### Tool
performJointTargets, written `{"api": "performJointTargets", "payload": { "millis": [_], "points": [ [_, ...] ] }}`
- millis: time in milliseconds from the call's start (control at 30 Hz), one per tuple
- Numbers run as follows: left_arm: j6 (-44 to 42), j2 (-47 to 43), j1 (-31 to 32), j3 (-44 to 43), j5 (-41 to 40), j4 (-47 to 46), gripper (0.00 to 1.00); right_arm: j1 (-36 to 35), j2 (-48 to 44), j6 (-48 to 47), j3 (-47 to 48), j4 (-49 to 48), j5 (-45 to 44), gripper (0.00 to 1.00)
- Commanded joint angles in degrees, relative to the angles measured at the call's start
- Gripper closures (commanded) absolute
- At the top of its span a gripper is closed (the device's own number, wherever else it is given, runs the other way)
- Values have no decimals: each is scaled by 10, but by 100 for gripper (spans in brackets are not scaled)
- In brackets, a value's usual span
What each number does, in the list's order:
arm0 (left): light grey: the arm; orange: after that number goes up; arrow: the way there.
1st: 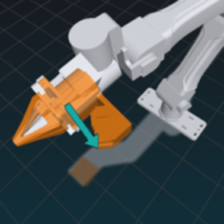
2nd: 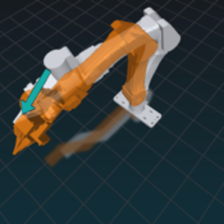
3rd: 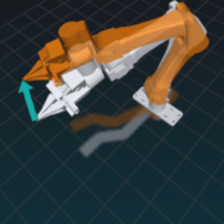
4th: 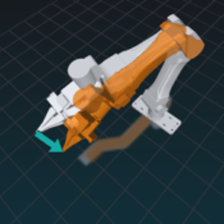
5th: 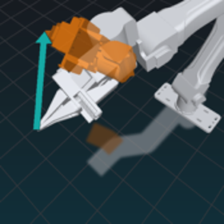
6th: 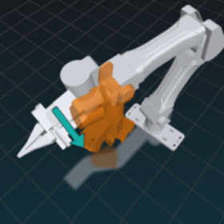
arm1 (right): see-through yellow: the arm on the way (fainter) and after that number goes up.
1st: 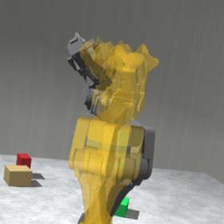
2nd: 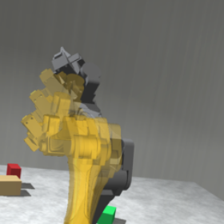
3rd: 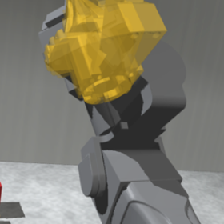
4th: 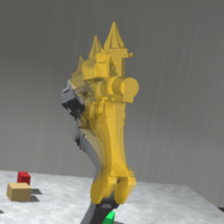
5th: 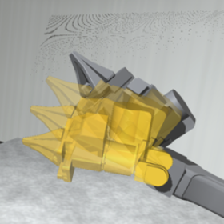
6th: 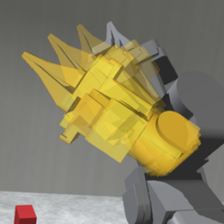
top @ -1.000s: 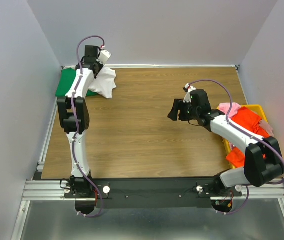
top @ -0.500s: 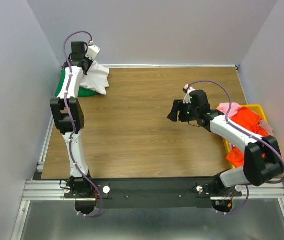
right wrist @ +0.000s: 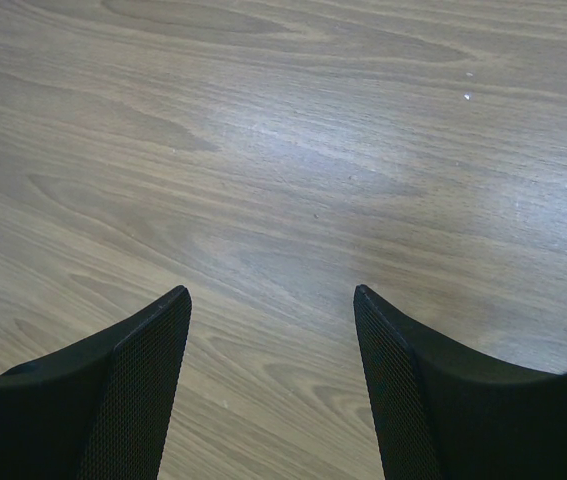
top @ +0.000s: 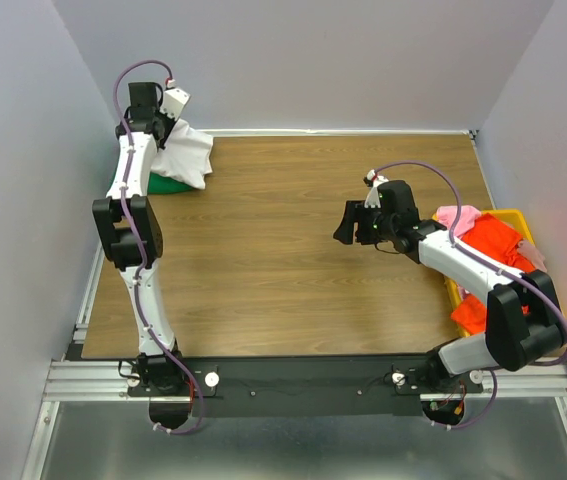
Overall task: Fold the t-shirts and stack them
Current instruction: Neatly place the folded tshirt to the corner
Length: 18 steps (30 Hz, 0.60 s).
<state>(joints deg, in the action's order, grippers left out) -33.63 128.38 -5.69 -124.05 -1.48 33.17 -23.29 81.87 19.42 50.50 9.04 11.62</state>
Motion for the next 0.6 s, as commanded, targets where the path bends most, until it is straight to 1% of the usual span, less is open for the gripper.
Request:
{"api": "performJointTargets", "payload": {
  "millis": [0, 167, 200, 267, 500, 567],
  "points": [
    [-4, -44, -12, 1, 12, -10, 100, -2, 10, -4, -8, -4, 14, 27],
    [-1, -40, -20, 1, 12, -15, 100, -1, 7, -5, -8, -4, 17, 27],
    [-1, -39, -21, 1, 27, -16, 100, -2, 6, -5, -9, -4, 17, 27],
    [1, -36, -24, 1, 31, -17, 100, -2, 6, -5, -9, -4, 17, 27],
    [11, -14, -39, 2, 34, -34, 100, -1, 3, -6, -10, -4, 20, 27],
    [22, -3, -47, -1, 24, -43, 100, -1, 1, -7, -11, -4, 22, 27]
  ]
}}
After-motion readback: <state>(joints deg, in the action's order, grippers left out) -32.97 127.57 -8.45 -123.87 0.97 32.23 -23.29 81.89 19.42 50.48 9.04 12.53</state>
